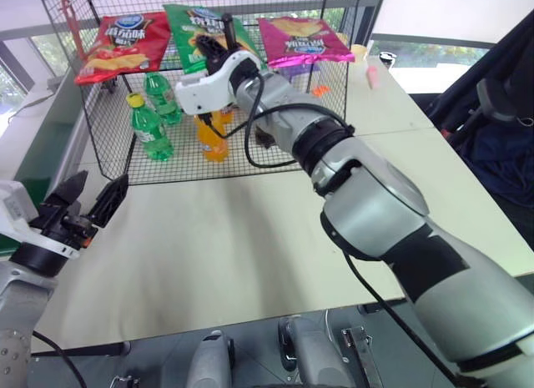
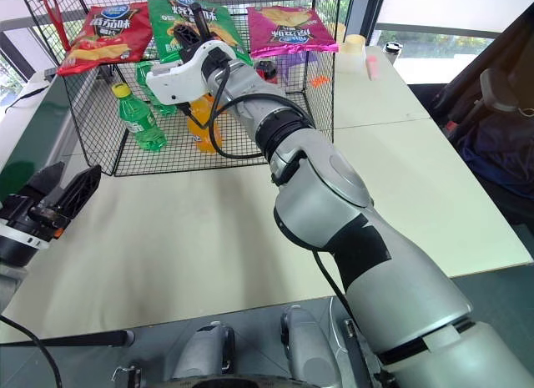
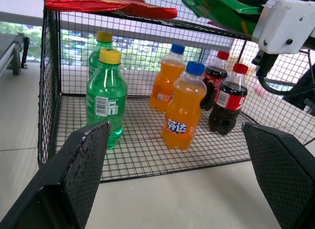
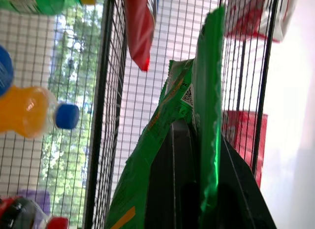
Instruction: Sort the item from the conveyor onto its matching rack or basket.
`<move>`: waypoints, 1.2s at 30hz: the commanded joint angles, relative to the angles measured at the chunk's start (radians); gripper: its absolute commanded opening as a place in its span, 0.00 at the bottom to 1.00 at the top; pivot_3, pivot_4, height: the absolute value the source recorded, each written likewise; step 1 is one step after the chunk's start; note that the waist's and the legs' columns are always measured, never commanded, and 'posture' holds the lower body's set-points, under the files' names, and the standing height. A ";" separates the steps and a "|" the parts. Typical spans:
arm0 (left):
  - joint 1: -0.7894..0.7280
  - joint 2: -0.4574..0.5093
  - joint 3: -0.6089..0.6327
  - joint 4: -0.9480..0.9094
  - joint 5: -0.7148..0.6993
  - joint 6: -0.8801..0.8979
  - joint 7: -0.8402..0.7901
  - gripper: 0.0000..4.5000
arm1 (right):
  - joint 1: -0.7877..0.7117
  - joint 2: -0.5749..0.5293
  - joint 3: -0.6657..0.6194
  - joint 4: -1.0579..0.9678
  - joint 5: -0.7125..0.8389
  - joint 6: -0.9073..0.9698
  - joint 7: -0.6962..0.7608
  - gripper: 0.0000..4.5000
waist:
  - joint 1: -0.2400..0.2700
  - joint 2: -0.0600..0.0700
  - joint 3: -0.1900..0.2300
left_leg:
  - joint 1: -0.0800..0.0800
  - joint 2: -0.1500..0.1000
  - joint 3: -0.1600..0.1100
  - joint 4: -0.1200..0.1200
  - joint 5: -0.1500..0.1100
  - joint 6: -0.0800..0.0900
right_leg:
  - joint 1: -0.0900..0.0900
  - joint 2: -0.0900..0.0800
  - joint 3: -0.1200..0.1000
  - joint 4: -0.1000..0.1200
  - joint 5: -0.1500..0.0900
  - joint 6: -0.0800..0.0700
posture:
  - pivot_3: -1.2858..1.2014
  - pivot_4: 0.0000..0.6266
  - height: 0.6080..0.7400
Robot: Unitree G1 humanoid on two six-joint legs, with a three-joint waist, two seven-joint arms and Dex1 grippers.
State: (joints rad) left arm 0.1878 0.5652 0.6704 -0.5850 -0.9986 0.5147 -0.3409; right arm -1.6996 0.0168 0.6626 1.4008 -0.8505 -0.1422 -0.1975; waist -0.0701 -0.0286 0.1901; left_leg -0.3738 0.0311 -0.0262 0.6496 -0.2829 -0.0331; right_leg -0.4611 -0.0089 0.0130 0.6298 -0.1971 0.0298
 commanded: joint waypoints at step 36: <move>-0.049 0.014 -0.011 0.006 0.024 -0.025 -0.008 1.00 | 0.000 0.053 -0.511 -0.026 0.468 0.153 0.426 0.99 | 0.002 0.000 0.000 | 0.001 0.000 -0.001 0.000 0.000 0.000 | 0.001 0.001 0.000 0.000 0.002 0.003 | 0.52 0.24 1.00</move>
State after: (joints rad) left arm 0.1486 0.5665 0.6501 -0.5707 -0.9848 0.5133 -0.3448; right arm -1.6669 0.0629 0.1877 1.3985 -0.4239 0.0004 0.1752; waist -0.0677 -0.0290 0.1899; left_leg -0.3735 0.0312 -0.0267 0.6499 -0.2829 -0.0331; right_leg -0.4599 -0.0084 0.0128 0.6295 -0.1948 0.0326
